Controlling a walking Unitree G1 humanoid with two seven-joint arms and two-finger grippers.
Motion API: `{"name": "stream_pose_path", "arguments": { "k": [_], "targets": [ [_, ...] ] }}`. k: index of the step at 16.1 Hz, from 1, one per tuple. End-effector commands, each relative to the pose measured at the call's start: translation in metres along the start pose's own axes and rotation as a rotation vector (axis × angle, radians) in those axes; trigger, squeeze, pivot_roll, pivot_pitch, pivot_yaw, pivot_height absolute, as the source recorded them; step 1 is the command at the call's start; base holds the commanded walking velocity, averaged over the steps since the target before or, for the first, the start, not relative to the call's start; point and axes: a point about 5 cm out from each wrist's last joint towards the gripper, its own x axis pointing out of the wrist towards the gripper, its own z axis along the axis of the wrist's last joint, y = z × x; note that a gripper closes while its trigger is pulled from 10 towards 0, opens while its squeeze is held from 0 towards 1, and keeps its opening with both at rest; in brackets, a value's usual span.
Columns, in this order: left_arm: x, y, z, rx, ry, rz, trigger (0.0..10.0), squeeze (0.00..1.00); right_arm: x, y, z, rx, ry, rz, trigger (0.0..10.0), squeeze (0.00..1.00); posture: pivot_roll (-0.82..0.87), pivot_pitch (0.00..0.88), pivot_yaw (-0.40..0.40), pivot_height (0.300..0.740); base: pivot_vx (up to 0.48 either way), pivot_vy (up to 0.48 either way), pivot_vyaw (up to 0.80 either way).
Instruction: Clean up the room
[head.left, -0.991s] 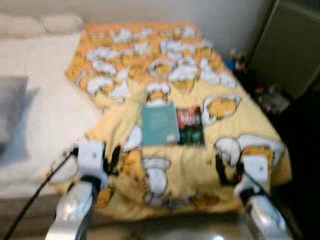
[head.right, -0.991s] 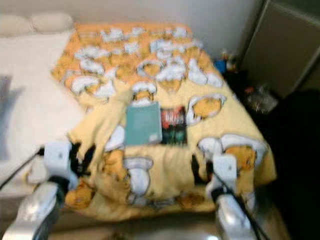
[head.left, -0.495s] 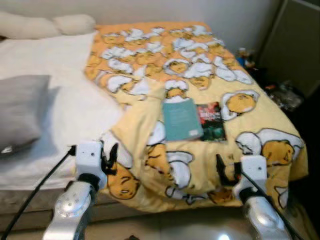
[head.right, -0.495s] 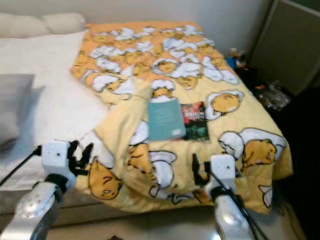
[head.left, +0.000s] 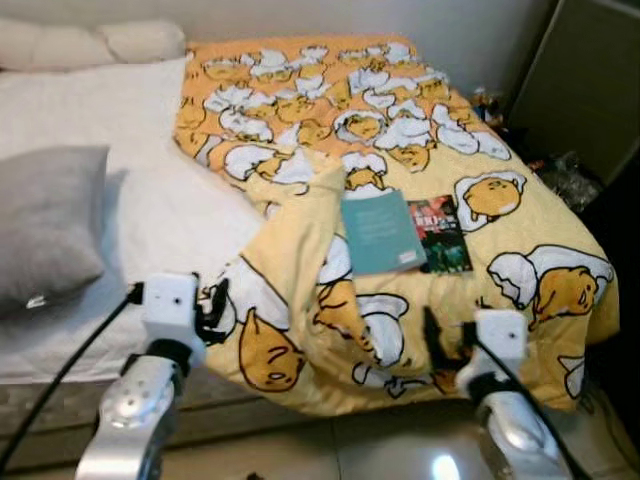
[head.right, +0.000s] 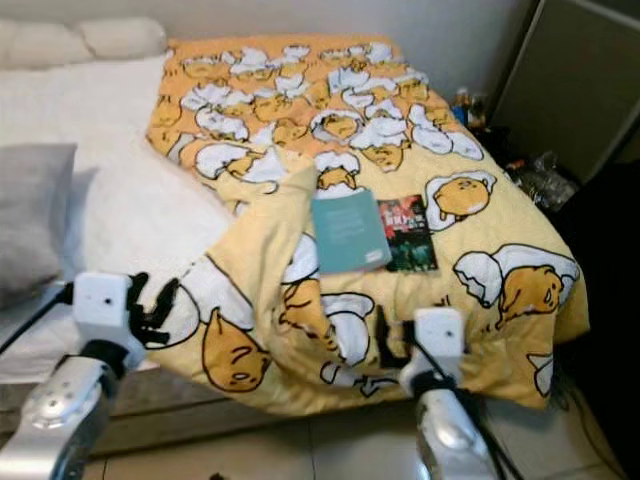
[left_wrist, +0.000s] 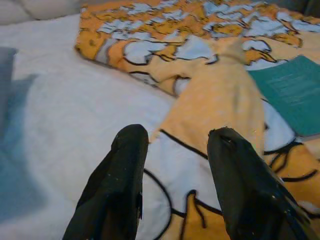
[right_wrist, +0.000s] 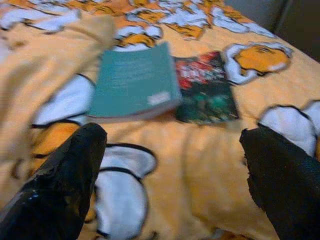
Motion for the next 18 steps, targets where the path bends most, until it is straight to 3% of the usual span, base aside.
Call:
{"name": "stream_pose_path", "arguments": {
  "k": [1, 18],
  "targets": [
    [0.001, -0.003, 0.001, 0.000, 0.005, -0.017, 10.0, 0.00, 0.002, -0.004, 0.006, -0.014, -0.018, -0.006, 10.0, 0.00, 0.02, 0.000, 0.030, 0.740, 0.000, 0.300, 0.00],
    [0.016, -0.002, 0.010, -0.004, -0.012, -0.007, 10.0, 0.00, 0.012, -0.004, 0.010, 0.016, -0.022, -0.032, 10.0, 0.00, 0.03, 0.000, 0.038, 0.740, 0.000, 0.321, 0.00]
  ]
}}
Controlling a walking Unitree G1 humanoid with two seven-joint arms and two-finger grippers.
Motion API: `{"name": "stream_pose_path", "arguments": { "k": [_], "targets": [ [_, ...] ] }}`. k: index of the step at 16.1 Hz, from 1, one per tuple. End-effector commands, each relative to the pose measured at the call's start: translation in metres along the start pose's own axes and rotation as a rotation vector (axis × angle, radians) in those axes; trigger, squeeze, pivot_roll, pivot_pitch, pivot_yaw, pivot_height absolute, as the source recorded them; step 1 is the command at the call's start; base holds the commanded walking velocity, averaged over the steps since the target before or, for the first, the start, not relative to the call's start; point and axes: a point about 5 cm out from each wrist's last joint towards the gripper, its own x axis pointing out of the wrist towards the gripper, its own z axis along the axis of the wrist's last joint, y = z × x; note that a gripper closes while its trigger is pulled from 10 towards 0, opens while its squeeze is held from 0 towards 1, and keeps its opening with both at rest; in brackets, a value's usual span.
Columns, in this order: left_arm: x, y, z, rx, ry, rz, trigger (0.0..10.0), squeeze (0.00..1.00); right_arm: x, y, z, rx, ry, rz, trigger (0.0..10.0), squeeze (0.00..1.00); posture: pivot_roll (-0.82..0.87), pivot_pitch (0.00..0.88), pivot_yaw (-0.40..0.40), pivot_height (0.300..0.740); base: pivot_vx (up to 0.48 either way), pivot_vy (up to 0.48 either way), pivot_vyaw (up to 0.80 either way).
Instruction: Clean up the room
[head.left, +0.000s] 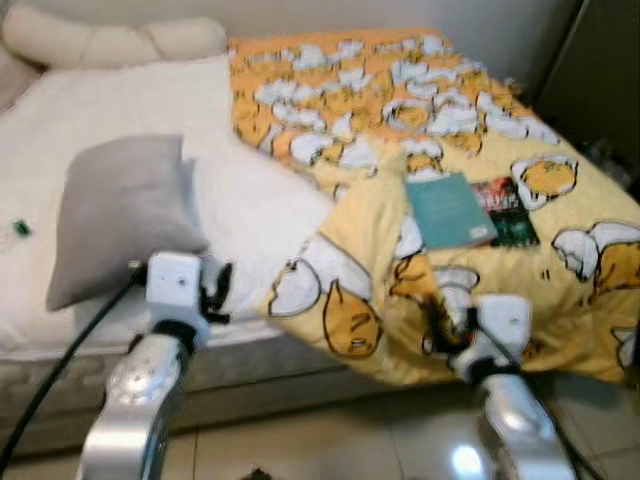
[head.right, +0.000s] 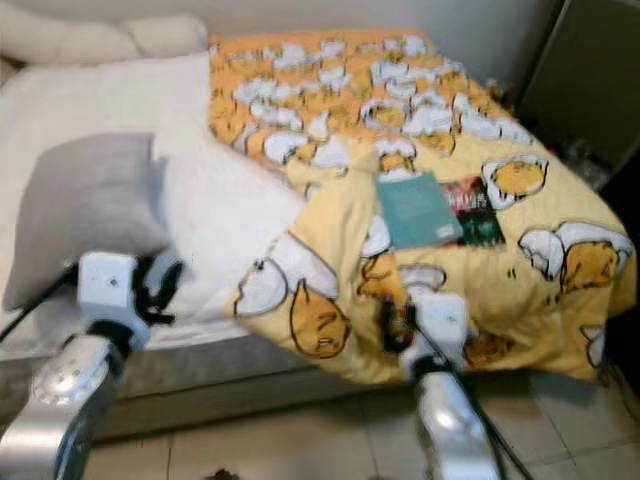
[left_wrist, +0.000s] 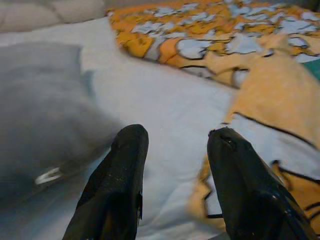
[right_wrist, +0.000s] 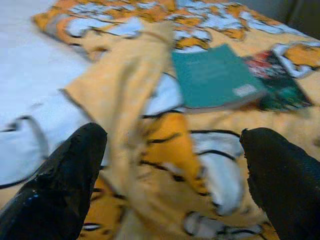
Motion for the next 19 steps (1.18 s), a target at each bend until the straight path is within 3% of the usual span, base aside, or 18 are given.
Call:
{"name": "stream_pose_path", "arguments": {
  "k": [1, 12, 19],
  "targets": [
    [0.001, -0.004, 0.000, -0.001, 0.004, -0.012, 10.0, 0.00, 0.000, -0.007, 0.002, -0.002, -0.006, -0.012, 10.0, 0.00, 0.03, 0.000, 0.038, 0.740, 0.000, 0.334, 0.00],
    [-0.004, 0.000, -0.004, -0.012, 0.012, 0.029, 10.0, 0.00, 0.008, -0.005, 0.009, -0.049, -0.024, 0.045, 10.0, 0.00, 0.04, 0.000, 0.005, 0.740, 0.000, 0.335, 0.00],
    [-0.005, 0.001, -0.005, -0.005, 0.015, 0.034, 10.0, 0.00, 0.011, -0.003, 0.009, -0.047, -0.026, 0.052, 10.0, 0.00, 0.04, 0.000, 0.008, 0.740, 0.000, 0.336, 0.72]
  ]
}}
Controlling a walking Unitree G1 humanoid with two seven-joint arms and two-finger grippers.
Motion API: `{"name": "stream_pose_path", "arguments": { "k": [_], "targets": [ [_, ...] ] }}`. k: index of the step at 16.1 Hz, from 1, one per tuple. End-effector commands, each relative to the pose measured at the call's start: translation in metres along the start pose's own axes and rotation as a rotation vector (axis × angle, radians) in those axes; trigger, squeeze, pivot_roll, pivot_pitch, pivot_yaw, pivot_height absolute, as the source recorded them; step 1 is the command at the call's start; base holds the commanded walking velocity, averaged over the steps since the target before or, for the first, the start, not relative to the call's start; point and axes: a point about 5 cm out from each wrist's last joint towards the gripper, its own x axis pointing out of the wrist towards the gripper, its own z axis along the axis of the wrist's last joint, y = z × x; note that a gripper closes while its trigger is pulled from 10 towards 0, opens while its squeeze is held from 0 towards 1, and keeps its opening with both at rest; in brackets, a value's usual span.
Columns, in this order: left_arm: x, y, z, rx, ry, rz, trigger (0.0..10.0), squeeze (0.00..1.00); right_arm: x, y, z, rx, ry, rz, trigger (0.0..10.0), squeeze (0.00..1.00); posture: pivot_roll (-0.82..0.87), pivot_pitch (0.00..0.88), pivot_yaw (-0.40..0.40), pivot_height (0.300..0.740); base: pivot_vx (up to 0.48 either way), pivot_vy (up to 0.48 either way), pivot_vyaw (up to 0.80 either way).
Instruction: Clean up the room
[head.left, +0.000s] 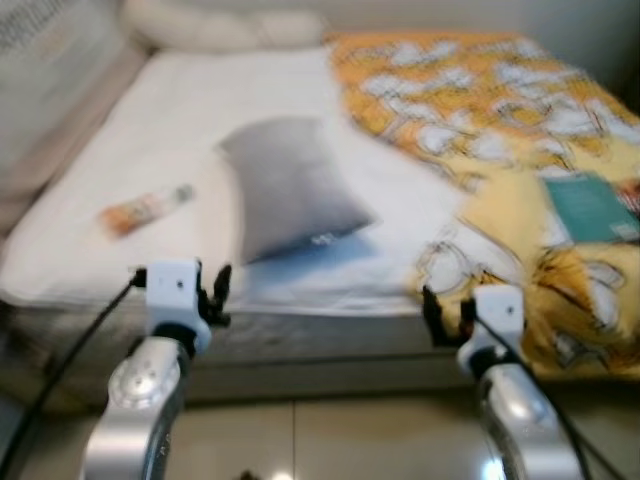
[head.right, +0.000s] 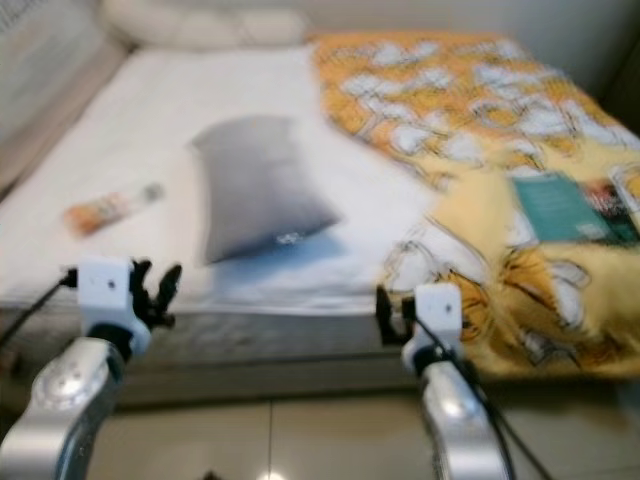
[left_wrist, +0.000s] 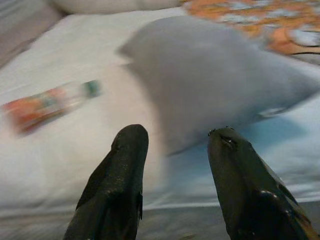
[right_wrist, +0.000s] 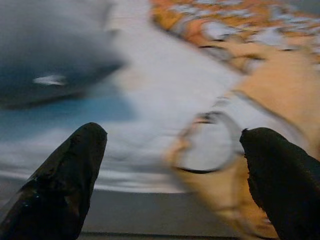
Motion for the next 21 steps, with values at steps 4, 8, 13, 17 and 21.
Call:
{"name": "stream_pose_path", "arguments": {
  "k": [4, 8, 13, 17, 21],
  "targets": [
    [0.000, -0.002, 0.001, 0.003, -0.004, 0.000, 10.0, 0.00, 0.002, -0.007, 0.005, -0.016, -0.019, -0.014, 10.0, 0.00, 0.05, 0.000, 0.004, 0.740, 0.000, 0.337, 0.74],
    [0.001, -0.002, 0.002, 0.002, -0.006, 0.003, 10.0, 0.00, 0.004, -0.007, 0.006, -0.005, -0.018, -0.011, 10.0, 0.00, 0.05, 0.000, 0.000, 0.740, 0.000, 0.335, 0.10],
    [0.003, -0.002, 0.010, -0.034, -0.049, 0.026, 10.0, 0.00, 0.007, -0.010, 0.006, 0.045, -0.001, -0.012, 10.0, 0.00, 0.05, 0.000, -0.004, 0.740, 0.000, 0.066, 0.00],
    [0.004, -0.002, 0.013, 0.018, -0.060, 0.011, 10.0, 0.00, 0.010, -0.012, 0.009, 0.019, -0.016, -0.022, 10.0, 0.00, 0.05, 0.000, -0.003, 0.740, 0.136, 0.000, 0.00],
    [0.005, -0.004, 0.014, 0.020, -0.065, 0.000, 10.0, 0.00, 0.011, -0.015, 0.010, 0.015, -0.014, -0.021, 10.0, 0.00, 0.05, 0.000, -0.003, 0.740, 0.328, 0.000, 0.00]
  ]
}}
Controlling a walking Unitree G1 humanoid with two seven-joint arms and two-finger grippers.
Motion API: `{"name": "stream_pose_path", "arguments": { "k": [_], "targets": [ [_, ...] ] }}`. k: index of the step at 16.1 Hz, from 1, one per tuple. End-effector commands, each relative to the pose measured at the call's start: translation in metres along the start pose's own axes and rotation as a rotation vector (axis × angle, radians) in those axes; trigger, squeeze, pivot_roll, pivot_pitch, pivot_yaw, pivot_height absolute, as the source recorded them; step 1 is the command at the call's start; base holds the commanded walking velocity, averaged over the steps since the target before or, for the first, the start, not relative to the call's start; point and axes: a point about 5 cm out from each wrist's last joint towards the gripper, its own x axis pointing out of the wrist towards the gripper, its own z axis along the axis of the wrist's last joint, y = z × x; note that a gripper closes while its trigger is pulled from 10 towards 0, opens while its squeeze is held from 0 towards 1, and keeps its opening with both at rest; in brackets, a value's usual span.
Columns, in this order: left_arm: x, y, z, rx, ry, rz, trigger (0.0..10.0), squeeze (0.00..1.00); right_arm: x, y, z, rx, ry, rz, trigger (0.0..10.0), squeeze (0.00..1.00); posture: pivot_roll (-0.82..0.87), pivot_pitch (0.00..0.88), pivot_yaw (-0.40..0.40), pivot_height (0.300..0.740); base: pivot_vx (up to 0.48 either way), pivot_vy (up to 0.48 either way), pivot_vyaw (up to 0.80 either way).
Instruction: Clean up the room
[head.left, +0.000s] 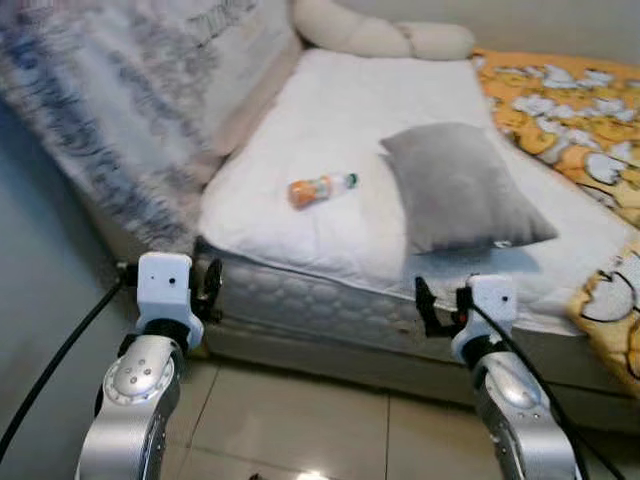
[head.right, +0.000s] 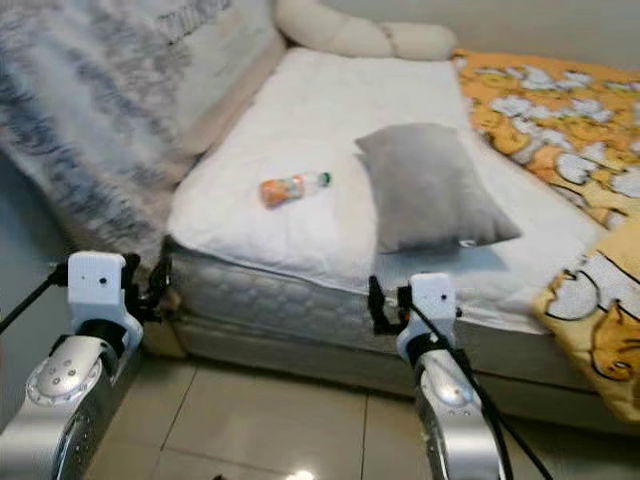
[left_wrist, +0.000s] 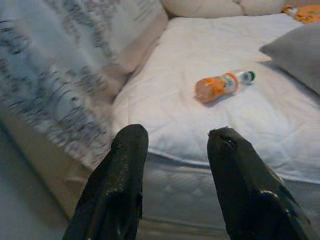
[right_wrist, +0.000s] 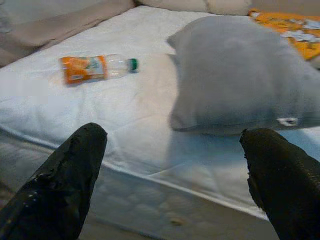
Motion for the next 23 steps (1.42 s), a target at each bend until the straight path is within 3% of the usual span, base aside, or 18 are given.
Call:
{"name": "stream_pose_path", "arguments": {
  "k": [1, 4, 6, 9, 23],
  "targets": [
    [0.001, -0.003, 0.004, 0.004, -0.016, -0.015, 10.0, 0.00, 0.002, -0.002, 0.001, 0.000, 0.001, -0.005, 10.0, 0.00, 0.05, 0.000, -0.003, 0.740, 0.352, 0.000, 0.00],
    [0.001, -0.003, 0.003, 0.005, -0.012, -0.014, 10.0, 0.00, 0.002, -0.002, 0.001, 0.004, 0.001, -0.005, 10.0, 0.00, 0.05, 0.000, -0.001, 0.740, 0.354, 0.000, 0.00],
    [0.000, -0.003, 0.002, 0.011, -0.006, -0.019, 10.0, 0.00, 0.004, 0.001, -0.002, -0.062, 0.022, 0.025, 10.0, 0.00, 0.05, 0.000, -0.002, 0.740, 0.356, 0.000, 0.00],
    [0.000, -0.004, 0.002, 0.012, -0.003, -0.020, 10.0, 0.00, 0.006, -0.003, -0.002, -0.059, 0.021, 0.003, 10.0, 0.00, 0.06, 0.000, -0.003, 0.740, 0.351, 0.000, 0.80],
    [-0.007, -0.005, -0.003, 0.018, 0.010, -0.024, 10.0, 0.00, 0.011, -0.005, -0.003, -0.090, 0.013, 0.024, 10.0, 0.00, 0.06, 0.000, -0.019, 0.740, 0.339, 0.000, 0.00]
  ]
}}
